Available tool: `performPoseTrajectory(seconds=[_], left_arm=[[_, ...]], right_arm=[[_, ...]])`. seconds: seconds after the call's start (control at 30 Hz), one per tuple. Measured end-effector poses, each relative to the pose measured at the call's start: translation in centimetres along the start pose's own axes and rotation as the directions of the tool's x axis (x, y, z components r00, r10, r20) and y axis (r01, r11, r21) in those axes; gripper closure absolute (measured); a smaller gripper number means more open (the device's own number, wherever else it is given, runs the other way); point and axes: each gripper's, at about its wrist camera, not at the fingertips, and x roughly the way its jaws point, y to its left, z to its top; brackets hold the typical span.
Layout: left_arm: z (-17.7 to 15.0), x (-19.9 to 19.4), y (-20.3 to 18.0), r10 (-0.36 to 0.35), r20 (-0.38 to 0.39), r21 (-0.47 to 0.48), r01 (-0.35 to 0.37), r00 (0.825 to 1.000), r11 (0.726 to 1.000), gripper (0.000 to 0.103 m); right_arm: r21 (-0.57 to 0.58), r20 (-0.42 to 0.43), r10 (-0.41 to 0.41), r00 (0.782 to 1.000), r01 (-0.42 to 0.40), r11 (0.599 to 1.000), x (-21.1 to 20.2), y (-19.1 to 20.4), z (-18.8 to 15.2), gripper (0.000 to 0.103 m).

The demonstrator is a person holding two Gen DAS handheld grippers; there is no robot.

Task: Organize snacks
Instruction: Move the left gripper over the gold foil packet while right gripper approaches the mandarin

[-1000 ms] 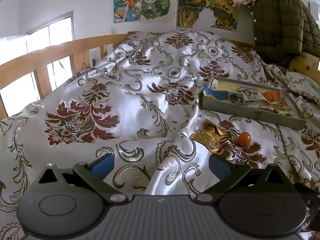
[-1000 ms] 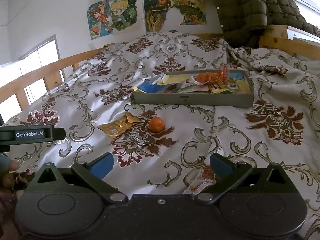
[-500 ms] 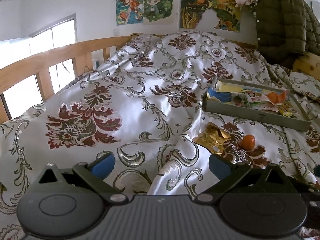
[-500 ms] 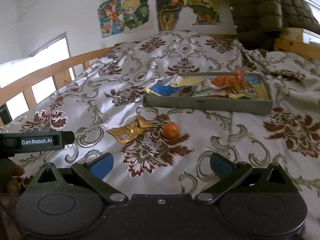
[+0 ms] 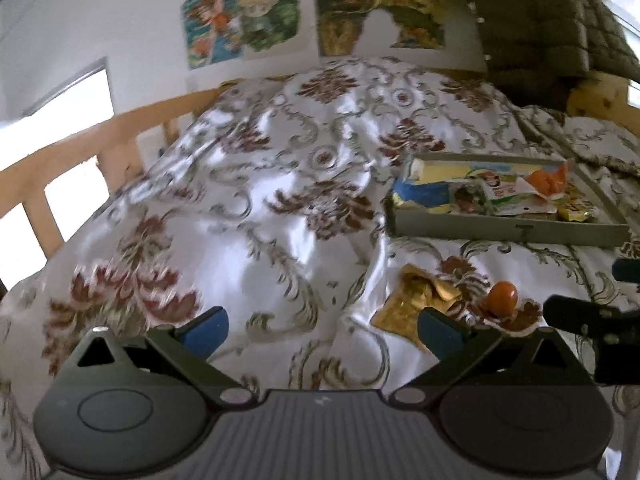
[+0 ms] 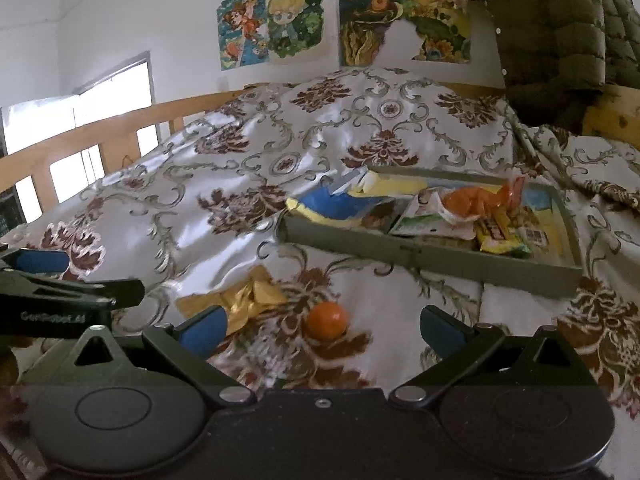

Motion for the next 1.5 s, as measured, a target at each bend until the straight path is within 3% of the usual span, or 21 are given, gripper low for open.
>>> performPoseTrajectory(seconds=[0.23, 0.53, 0.9, 1.1, 1.3, 1.4, 1.5], left_arm=[[1.4, 1.7, -1.3, -0.102, 0.025, 0.117, 0.098, 0.994, 0.988, 0.000], [1.7, 5.6, -4.0, -0.177, -0.050, 0.230, 0.184, 0.983, 0.956, 0.000], [2.5, 9.6, -5.5, -0.161, -0.139, 0.209, 0.188, 0.977, 0.960, 0.000], [2.3, 11.5, -5.1, -0.151, -0.191, 0.218, 0.192, 0.970, 0.957, 0.000], [2.0, 12.5, -3.6, -0.200, -0.262, 0.170, 0.249, 0.944, 0.954, 0.001], [1.8, 12.5, -3.1, -0.214, -0.263, 0.145, 0.258, 0.941, 0.955, 0.002], [1.8, 12.0, -3.5, -0.218, -0.250, 0.191, 0.269, 0.943, 0.944, 0.007]], right_arm=[[0.021, -0.044, 0.006, 0.999, -0.005, 1.000, 1.9, -2.4, 0.1, 0.001], [-0.050, -0.149, -0.017, 0.989, 0.010, 0.999, 5.2, -4.2, -0.6, 0.001], [-0.066, -0.144, 0.001, 0.990, -0.011, 0.998, 5.6, -4.8, -1.1, 0.001], [-0.104, -0.124, 0.056, 0.991, -0.070, 0.992, 5.8, -4.2, -1.1, 0.005], [-0.142, -0.132, 0.107, 0.985, -0.126, 0.982, 6.8, -3.4, -1.1, 0.015], [-0.152, -0.130, 0.120, 0.984, -0.139, 0.979, 7.2, -3.2, -1.0, 0.020], [-0.149, -0.132, 0.142, 0.981, -0.161, 0.976, 7.9, -2.9, -0.8, 0.027]])
